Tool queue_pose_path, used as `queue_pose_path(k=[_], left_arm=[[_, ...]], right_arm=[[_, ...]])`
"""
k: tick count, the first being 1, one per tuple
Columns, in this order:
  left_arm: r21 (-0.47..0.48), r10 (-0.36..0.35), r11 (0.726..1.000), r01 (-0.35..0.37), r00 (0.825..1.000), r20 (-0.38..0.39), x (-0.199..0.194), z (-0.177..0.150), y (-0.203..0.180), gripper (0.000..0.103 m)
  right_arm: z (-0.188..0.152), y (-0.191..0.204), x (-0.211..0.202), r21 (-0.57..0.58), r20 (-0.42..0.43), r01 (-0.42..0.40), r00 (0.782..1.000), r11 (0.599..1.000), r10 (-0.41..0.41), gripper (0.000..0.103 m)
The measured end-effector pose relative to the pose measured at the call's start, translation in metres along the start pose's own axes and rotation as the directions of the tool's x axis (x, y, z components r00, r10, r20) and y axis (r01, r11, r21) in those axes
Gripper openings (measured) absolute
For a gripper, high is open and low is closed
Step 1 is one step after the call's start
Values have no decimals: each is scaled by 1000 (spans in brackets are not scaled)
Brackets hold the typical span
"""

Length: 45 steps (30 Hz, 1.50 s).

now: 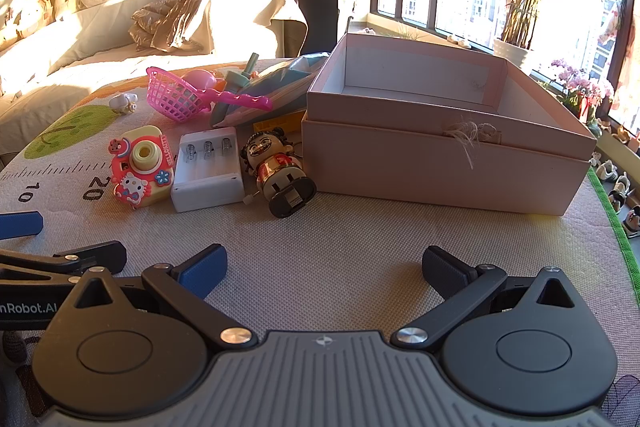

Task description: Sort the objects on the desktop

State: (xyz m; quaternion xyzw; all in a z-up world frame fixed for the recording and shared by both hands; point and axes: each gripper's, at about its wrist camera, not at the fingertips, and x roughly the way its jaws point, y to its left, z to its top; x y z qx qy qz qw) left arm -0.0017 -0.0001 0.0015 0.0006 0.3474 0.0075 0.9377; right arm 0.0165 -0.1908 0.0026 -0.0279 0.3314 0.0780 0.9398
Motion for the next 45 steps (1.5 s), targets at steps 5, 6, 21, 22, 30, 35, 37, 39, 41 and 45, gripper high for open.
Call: queue_pose_path(k=[5,6,21,22,30,35,37,39,41,45], left_arm=[[11,-5,1000,5,1000,-12,0,0,2,103],[16,-11,1000,11,1000,-16,0,0,2,103],[257,-179,956,139,974,138,-23,29,-17,103],[243,-173,959,142,979,112,-16,36,-20,103],[276,-249,930,241,968,-7,25,44,-38,103],[253,-267,932,260,964,-8,30,44,-26,103],[246,-278,931,271,961,-8,28,42,-13,103],[237,-280,932,273,960,-6,26,42,-1,103],[232,-287,932,279,958,-3,26,43,8,103],[241,-302,925,294,953,-1,25,43,14,103]], right_arm=[[0,0,0,0,0,0,1000,1000,0,103],[0,0,0,-1,1,1,1000,1000,-1,103],[15,-18,-7,-56,-219,-150,966,987,134,103],[18,-29,-14,-6,-210,-164,965,987,159,103],[91,-112,-30,138,113,119,984,983,-135,103],[124,-140,59,230,-34,75,997,970,-69,103],[127,-129,73,211,-37,110,994,971,-105,103],[126,-114,79,183,-25,67,998,981,-63,103],[126,-99,76,163,-18,-9,1000,987,12,103],[123,-71,52,111,17,-134,991,985,133,102]])
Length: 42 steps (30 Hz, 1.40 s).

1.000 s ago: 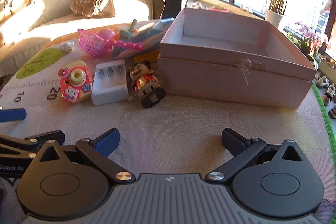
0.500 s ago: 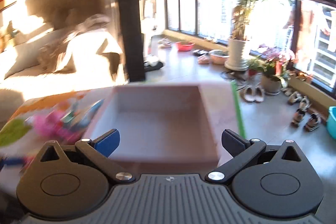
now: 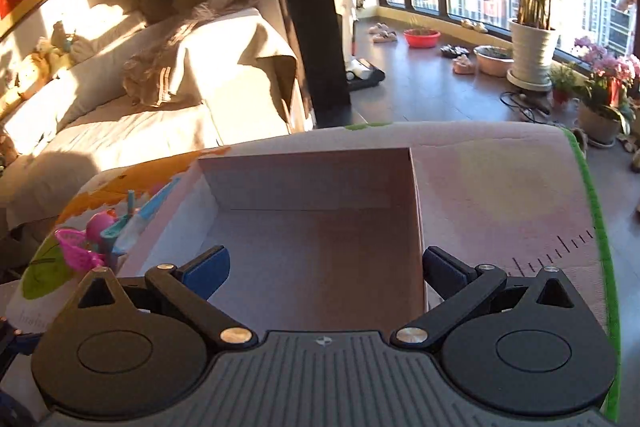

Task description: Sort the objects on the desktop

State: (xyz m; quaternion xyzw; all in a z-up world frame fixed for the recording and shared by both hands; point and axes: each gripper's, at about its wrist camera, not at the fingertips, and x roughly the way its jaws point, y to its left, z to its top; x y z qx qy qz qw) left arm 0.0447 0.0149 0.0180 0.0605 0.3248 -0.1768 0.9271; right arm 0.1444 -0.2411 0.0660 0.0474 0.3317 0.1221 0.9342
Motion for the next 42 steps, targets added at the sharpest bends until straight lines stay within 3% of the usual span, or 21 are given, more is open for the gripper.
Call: queue_pose_path(k=[4,6,9,10,12,14,16,18,19,21,24,29,33,35,38,42], left_arm=[[35,78,996,-79,997,8,-7,-6,4,103],[55,128,990,-128,992,4,-10,-9,10,103],[45,198,979,-197,980,-14,-14,-11,20,103],[35,228,973,-227,973,-19,-15,-10,25,103],[10,291,957,-291,957,-9,-20,-8,32,103],[-40,292,956,-292,956,1,-27,-4,38,103],[-105,184,977,-184,983,-15,-25,4,43,103],[-112,77,991,-79,997,-27,-14,11,36,103],[-90,73,993,-76,997,-34,-4,14,30,103],[-23,139,990,-140,989,-44,13,15,20,103],[7,137,991,-137,989,-62,23,17,19,103],[121,24,993,-17,998,-51,14,7,-6,103],[252,-85,963,93,995,-44,-11,-15,-37,103],[246,-124,960,132,991,-48,-25,-25,-44,103],[178,-117,977,119,993,-17,-47,-33,-45,103],[86,-8,996,4,999,45,-64,-32,-34,103]], right_arm=[[-20,34,-69,-111,152,-28,987,993,45,97],[-34,51,-91,-148,128,-101,985,984,120,78],[-52,78,-88,-140,24,-192,980,971,197,56],[-57,85,-83,-128,-4,-209,978,970,210,55],[-67,97,-69,-108,-40,-210,978,972,207,55],[-76,104,-53,-98,-70,-184,982,978,178,55],[-86,106,-46,-93,-76,-152,987,984,145,56],[-92,100,-46,-72,-60,-113,992,991,109,57],[-93,96,-48,-58,-52,-97,994,994,94,59],[-97,84,-56,-17,-39,-77,996,997,76,67],[-104,69,-74,5,-14,-49,999,999,49,77],[-118,42,-87,54,3,2,1000,999,-2,79],[-116,36,-90,74,28,6,1000,997,-8,79],[-107,34,-95,58,81,23,996,998,-28,81],[-84,22,-96,104,164,80,982,991,-97,94],[-55,-2,-66,221,170,157,966,962,-197,96]])
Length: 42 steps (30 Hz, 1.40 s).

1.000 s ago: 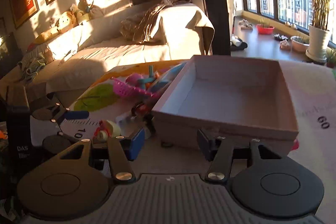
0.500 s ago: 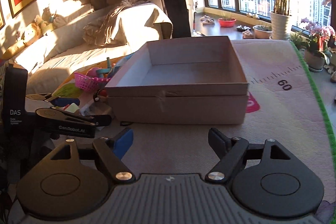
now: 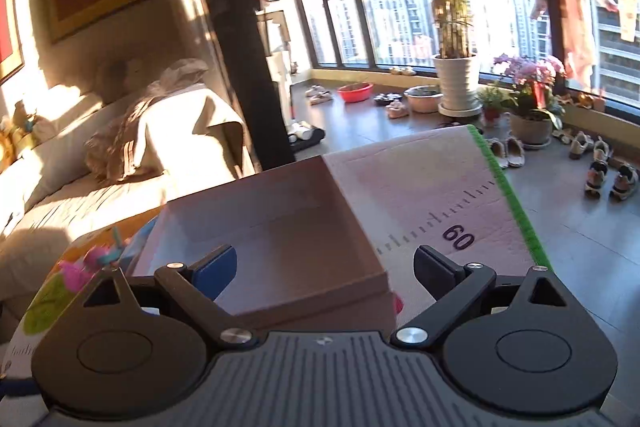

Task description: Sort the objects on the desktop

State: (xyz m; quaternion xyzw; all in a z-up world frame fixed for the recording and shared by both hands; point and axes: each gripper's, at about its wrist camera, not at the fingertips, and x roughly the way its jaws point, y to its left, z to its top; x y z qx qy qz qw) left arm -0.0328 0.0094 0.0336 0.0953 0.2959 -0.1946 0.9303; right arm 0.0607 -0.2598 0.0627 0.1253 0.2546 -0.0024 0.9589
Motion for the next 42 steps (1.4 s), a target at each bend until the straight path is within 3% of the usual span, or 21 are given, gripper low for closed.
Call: queue_pose_path(k=[2,5,7,11,15,18,22,27,30,33,35,37,40,42], left_arm=[[-37,48,998,-48,999,0,-4,1,9,103],[-82,64,994,-65,998,-16,-4,1,27,103],[-93,72,993,-75,997,-30,-4,-1,33,103],[-99,55,993,-59,998,-41,3,-2,33,103],[-30,83,996,-82,996,26,14,10,22,103],[-16,93,996,-93,995,30,30,25,25,103],[76,40,996,-36,998,-51,66,39,29,103],[111,-5,994,23,988,-157,97,41,34,103],[53,-105,992,116,977,-185,94,38,34,103],[64,-232,967,245,959,-165,74,28,15,103],[74,-267,957,279,953,-140,57,20,3,103],[76,-247,964,254,964,-94,36,13,0,103],[58,-138,989,139,990,-34,9,2,10,103],[23,-57,998,58,998,-28,-3,-2,24,103]], right_arm=[[6,-6,25,42,-31,3,1000,999,-1,96],[7,-9,54,116,-110,-55,992,992,68,96],[4,-1,58,137,-120,-89,987,987,105,100],[-5,21,48,73,-119,-224,966,972,231,100],[-14,37,17,-66,-65,-203,978,977,199,100],[-25,35,-6,-111,-49,-188,982,976,184,100],[-39,25,-21,-98,-68,-173,984,980,167,100],[-49,8,-27,-56,-83,-156,985,986,151,100],[-54,4,-26,-45,-101,-161,983,986,156,100],[-55,8,-26,-47,-109,-188,977,981,182,100],[-56,14,-28,-63,-114,-216,971,974,208,100],[-58,25,-32,-107,-119,-257,962,961,244,100],[-67,50,-38,-217,-170,-350,933,911,318,100],[-77,68,-38,-277,-225,-406,908,871,352,100]])
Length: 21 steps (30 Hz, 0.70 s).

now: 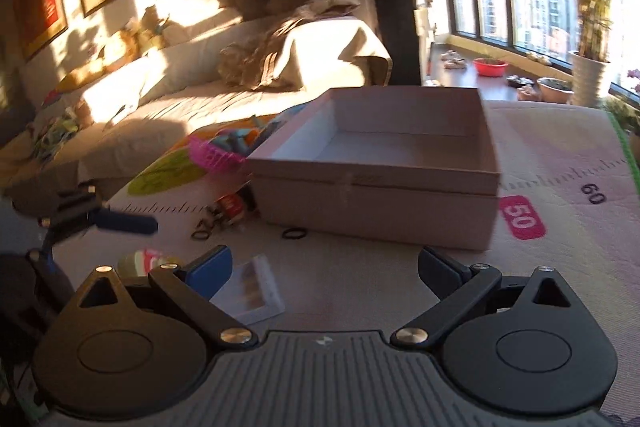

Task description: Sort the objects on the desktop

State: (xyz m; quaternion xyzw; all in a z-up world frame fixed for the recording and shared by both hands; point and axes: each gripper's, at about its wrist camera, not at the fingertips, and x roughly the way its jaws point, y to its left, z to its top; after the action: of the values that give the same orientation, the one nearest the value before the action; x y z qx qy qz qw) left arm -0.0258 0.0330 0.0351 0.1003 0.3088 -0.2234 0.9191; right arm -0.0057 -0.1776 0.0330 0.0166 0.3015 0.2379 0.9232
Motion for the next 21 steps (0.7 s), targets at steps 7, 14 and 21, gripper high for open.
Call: queue_pose_path(k=[7,14,21], left_arm=[[-216,129,968,-130,991,-21,-18,-7,56,103],[-141,42,989,-47,998,-42,-22,-15,20,103],[-164,99,978,-128,980,-172,-2,-30,-4,103]], right_arm=[[-19,62,33,-257,-139,-145,984,956,112,100],[-14,57,24,-269,-131,-56,991,962,21,77],[-24,9,-8,-134,-122,113,984,985,-129,78]])
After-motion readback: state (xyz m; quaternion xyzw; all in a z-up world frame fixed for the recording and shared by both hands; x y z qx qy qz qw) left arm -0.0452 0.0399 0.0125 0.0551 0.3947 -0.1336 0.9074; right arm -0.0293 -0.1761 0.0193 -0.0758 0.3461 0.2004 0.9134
